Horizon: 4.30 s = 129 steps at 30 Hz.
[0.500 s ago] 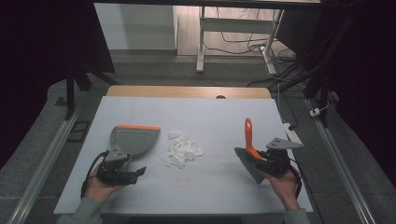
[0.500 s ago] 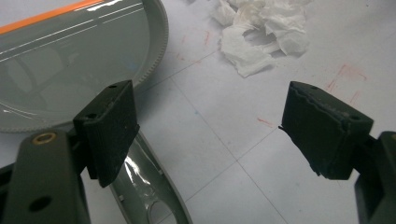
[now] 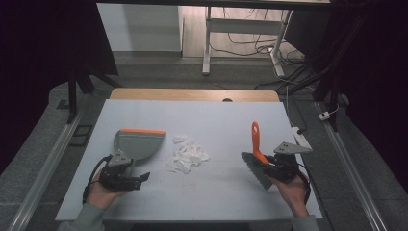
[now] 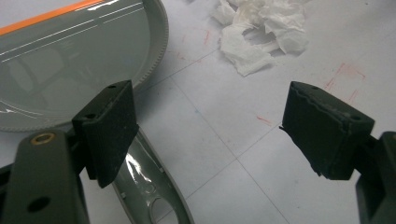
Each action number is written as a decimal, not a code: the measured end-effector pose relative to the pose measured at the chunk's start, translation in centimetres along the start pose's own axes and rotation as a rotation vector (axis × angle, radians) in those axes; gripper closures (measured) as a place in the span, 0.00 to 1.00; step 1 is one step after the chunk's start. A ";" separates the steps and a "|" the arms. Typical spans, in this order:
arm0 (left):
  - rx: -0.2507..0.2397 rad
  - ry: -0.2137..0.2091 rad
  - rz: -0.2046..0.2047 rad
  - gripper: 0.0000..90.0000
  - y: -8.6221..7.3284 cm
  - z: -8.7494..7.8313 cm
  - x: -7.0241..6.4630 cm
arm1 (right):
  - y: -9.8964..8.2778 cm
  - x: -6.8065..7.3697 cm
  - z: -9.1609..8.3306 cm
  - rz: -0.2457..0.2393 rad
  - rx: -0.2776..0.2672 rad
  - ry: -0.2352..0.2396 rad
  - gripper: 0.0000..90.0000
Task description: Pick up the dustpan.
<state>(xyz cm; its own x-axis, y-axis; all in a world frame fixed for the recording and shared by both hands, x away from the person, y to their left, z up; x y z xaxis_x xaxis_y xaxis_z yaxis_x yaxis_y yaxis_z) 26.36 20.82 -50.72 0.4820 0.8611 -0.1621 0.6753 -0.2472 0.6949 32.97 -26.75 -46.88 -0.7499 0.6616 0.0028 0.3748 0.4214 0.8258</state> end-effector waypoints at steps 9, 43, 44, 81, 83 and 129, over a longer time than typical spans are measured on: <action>0.000 -0.001 0.008 0.21 0.2 -0.1 -0.2 | 0.0 0.0 -0.1 -0.001 -0.003 -0.003 0.78; 0.057 0.139 -0.180 0.21 4.2 -0.7 2.9 | 0.3 -0.2 -0.6 0.016 -0.025 -0.020 0.78; 0.057 0.139 -0.180 0.21 4.2 -0.7 2.9 | 0.3 -0.2 -0.5 0.016 -0.024 -0.021 0.78; 0.179 0.214 -0.319 0.17 -0.1 2.6 4.0 | 0.0 0.1 0.2 0.007 0.009 -0.019 0.78; 0.178 0.211 -0.328 0.18 -0.1 2.8 4.0 | 0.0 0.1 0.2 0.007 0.008 -0.019 0.78; 0.110 0.149 -0.384 0.68 -0.2 3.5 5.6 | 0.0 0.1 0.3 0.001 0.017 -0.022 0.78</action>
<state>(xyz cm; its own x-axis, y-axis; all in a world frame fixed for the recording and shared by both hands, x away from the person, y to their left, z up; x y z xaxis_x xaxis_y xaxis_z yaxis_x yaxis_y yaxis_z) 30.83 24.11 -54.23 0.1033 0.9528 -0.2856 0.8494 0.0649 0.5237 33.01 -26.48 -47.04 -0.7374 0.6754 -0.0086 0.3852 0.4309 0.8160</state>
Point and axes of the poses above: each handheld gripper's, and its own axes: z roughly forward along the jaws, y roughly out of its top, x roughly to its left, the point moved 2 cm from there along z, roughly forward along the jaws, and after that the axes turned 6 degrees about -z, right-handed, at the moved point
